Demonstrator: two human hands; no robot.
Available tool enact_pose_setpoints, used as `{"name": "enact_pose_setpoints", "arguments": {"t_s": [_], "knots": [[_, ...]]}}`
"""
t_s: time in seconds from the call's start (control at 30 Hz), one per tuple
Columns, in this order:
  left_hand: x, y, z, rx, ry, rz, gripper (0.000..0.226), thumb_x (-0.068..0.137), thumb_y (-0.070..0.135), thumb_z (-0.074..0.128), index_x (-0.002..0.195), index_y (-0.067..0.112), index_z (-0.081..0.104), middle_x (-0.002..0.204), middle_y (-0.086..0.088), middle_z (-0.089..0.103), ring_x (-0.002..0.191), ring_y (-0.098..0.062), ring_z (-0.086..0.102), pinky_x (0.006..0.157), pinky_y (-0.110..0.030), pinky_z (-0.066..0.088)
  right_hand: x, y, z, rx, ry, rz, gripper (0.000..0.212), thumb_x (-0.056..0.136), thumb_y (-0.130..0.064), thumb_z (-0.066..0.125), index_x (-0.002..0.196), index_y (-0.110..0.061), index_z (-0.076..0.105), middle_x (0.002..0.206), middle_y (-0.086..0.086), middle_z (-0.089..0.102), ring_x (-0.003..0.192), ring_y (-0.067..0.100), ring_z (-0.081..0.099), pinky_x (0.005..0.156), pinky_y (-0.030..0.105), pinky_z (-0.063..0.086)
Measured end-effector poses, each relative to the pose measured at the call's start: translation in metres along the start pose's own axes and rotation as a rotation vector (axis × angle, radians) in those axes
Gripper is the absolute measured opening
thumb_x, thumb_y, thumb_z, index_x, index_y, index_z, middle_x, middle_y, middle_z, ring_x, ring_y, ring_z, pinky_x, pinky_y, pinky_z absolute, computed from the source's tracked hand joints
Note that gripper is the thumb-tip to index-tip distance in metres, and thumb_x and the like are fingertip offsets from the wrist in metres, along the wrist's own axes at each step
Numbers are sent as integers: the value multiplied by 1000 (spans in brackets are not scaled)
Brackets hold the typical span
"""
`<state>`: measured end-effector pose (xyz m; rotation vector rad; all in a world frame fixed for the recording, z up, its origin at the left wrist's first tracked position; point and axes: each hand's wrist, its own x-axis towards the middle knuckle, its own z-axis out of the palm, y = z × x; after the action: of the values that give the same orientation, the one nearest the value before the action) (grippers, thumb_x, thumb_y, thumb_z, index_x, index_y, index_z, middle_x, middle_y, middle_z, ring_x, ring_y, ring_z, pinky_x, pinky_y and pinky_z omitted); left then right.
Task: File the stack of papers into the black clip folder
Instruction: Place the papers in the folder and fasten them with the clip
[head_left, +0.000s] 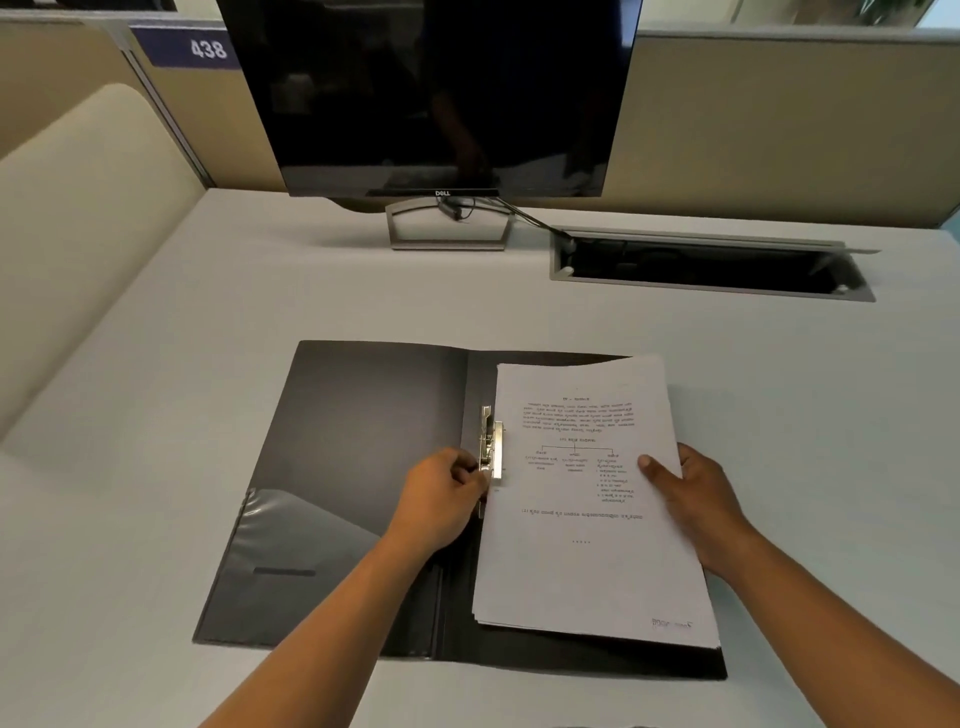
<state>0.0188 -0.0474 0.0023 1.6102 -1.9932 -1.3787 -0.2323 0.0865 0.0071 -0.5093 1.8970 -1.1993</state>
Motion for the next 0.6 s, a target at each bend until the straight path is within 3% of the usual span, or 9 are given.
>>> {"name": "enact_pose_setpoints", "arguments": {"t_s": [0.1, 0.23, 0.37, 0.5, 0.6], "knots": [[-1, -3, 1, -17, -24, 30, 38, 91, 21, 68, 127, 17, 58, 77, 1, 62, 68, -10, 61, 63, -19, 48, 6, 2, -3, -169, 7, -14, 23, 90, -29, 67, 111, -18, 66, 108, 2, 73, 93, 21, 69, 82, 37, 55], [-2, 0, 1, 20, -39, 70, 44, 92, 19, 65, 135, 20, 54, 77, -1, 61, 71, -18, 63, 61, -21, 49, 10, -1, -7, -458, 89, -77, 39, 82, -41, 72, 113, -20, 59, 100, -4, 67, 85, 13, 64, 61, 23, 46], [-1, 3, 2, -21, -65, 53, 46, 92, 10, 57, 137, 19, 53, 69, 2, 61, 57, -8, 56, 50, -14, 43, 15, -3, -8, -526, 185, -136, 44, 82, -37, 73, 118, -17, 59, 98, -1, 66, 84, 17, 61, 66, 28, 45], [-1, 5, 2, -12, -93, 84, 43, 96, 9, 49, 137, 22, 54, 60, 8, 56, 45, -1, 48, 43, -12, 36, 19, -8, -8, -564, 121, -173, 24, 84, -30, 71, 106, -20, 68, 92, -4, 70, 74, 8, 62, 58, 21, 43], [-2, 6, 3, -18, -77, 99, 43, 96, 7, 44, 133, 24, 58, 56, 11, 55, 37, 0, 44, 38, -10, 32, 29, -17, -17, -547, 99, -106, 25, 84, -30, 71, 107, -19, 70, 85, -8, 66, 78, 12, 62, 66, 25, 46]]}}
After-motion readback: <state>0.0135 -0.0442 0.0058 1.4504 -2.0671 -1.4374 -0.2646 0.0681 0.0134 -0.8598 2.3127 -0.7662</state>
